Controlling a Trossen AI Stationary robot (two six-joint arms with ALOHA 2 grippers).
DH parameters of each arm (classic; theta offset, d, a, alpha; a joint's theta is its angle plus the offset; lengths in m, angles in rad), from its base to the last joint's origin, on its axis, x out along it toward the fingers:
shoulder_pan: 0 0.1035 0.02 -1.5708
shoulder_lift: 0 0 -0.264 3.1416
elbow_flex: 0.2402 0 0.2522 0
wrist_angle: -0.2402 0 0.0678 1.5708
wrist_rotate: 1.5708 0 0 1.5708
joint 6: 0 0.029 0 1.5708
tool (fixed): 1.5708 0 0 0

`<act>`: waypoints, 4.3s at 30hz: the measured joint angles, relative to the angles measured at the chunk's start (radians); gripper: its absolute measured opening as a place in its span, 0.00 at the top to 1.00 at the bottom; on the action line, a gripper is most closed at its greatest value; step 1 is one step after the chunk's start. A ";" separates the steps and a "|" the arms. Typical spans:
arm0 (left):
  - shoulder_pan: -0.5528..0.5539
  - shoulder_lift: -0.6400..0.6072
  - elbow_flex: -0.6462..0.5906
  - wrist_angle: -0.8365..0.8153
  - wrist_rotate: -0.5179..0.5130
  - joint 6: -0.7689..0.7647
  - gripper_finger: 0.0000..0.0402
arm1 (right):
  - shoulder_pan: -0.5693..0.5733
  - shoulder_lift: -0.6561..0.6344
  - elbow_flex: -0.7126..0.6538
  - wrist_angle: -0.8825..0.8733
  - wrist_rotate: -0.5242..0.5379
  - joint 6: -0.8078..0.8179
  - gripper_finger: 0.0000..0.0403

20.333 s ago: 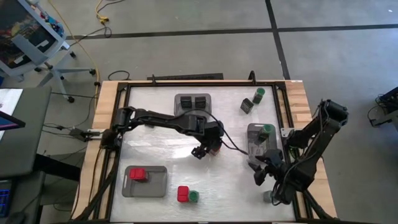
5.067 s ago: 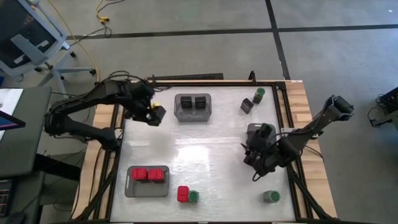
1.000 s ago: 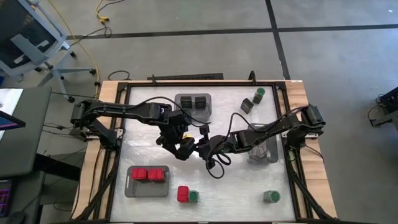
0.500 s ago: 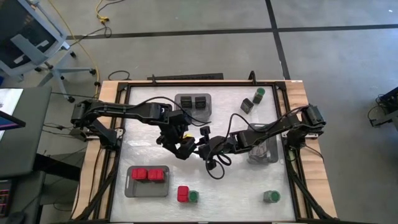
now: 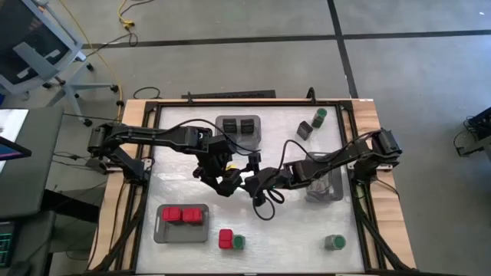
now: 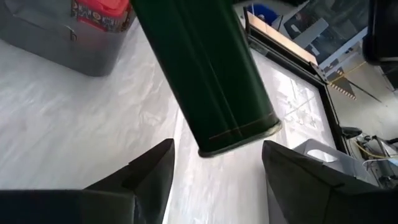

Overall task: Sort spices by type
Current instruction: Put the left black seasoning can into the top black transparent bin

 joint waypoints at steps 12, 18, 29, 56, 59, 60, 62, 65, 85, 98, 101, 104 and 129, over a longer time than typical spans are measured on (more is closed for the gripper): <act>0.000 -0.003 0.000 0.003 0.003 0.010 0.33 | 0.017 -0.041 0.000 0.057 0.047 -0.081 0.32; 0.000 -0.001 0.000 -0.002 -0.006 0.005 0.33 | 0.042 -0.049 0.000 0.077 0.009 -0.153 0.32; 0.000 -0.001 0.000 0.003 -0.005 -0.008 0.33 | 0.046 -0.049 0.001 0.028 0.006 -0.179 0.34; -0.001 0.000 -0.002 0.061 -0.007 -0.045 0.33 | 0.051 -0.049 0.000 0.021 -0.008 -0.178 0.62; -0.001 0.000 -0.001 0.060 -0.021 -0.044 0.33 | 0.051 -0.049 0.000 0.019 -0.008 -0.173 0.61; -0.001 -0.001 -0.001 0.059 -0.026 -0.041 0.33 | 0.051 -0.049 0.000 0.019 -0.008 -0.162 0.61; 0.000 -0.001 -0.001 0.059 -0.031 -0.041 0.33 | 0.048 -0.049 0.000 0.019 -0.008 -0.147 0.61; 0.000 -0.002 -0.001 0.058 -0.056 -0.039 0.33 | 0.045 -0.048 0.000 0.016 -0.008 -0.144 0.61; 0.016 -0.029 0.001 0.074 -0.088 0.120 0.11 | 0.025 -0.073 0.001 -0.111 0.048 0.078 0.61; 0.109 -0.295 0.001 -0.142 -0.384 0.671 0.11 | 0.025 -0.186 0.000 -0.340 0.074 0.591 0.61; 0.111 -0.351 0.001 -0.222 -0.562 0.764 0.11 | 0.025 -0.213 0.000 -0.360 0.074 0.716 0.61; 0.110 -0.386 0.000 -0.265 -0.741 0.812 0.11 | 0.025 -0.231 0.001 -0.352 0.075 0.832 0.61; 0.098 -0.881 -1.080 1.456 -0.593 0.726 0.11 | 0.008 -0.170 0.000 -0.060 0.152 1.047 0.61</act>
